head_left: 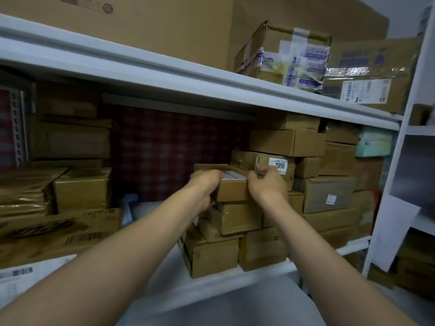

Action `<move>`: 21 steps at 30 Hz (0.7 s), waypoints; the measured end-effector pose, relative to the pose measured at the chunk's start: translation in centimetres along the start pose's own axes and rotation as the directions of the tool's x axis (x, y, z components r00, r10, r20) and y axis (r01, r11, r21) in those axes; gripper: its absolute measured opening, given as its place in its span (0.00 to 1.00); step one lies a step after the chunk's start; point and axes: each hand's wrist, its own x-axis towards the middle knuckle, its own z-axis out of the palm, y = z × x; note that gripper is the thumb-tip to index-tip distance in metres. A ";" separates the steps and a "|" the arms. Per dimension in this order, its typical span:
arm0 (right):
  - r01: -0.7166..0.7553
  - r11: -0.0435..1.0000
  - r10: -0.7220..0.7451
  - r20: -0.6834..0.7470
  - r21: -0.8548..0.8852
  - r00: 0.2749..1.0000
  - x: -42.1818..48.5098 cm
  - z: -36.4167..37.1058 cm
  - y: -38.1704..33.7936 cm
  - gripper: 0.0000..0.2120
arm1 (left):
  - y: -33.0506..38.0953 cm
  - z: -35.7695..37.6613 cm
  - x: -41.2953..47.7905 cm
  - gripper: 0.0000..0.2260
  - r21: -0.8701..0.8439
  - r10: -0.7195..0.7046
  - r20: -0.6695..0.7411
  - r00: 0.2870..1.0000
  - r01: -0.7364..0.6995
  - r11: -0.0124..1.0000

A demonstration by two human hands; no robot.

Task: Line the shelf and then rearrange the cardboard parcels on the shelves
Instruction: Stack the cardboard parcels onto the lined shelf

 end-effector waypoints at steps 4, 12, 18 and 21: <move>0.048 0.998 -0.047 -0.024 0.046 0.999 0.5 -1.2 1.2 0.14 | -0.2 -0.5 -0.5 0.17 -0.193 -0.003 -0.103 0.995 -0.017 0.981; 0.205 0.912 -0.154 0.166 -0.354 0.974 -2.1 0.0 2.8 0.36 | -1.2 -4.5 -0.7 0.20 -0.296 0.086 -0.540 0.837 -0.286 0.911; 0.239 0.837 -0.213 0.109 -0.492 0.971 -3.8 2.3 3.2 0.38 | -2.2 -7.3 -2.8 0.25 -0.125 0.163 -0.620 0.768 -0.301 0.945; 0.273 0.842 -0.262 0.089 -0.466 0.961 -4.2 3.0 3.2 0.36 | -2.8 -7.9 -3.4 0.24 -0.048 0.197 -0.634 0.748 -0.292 0.955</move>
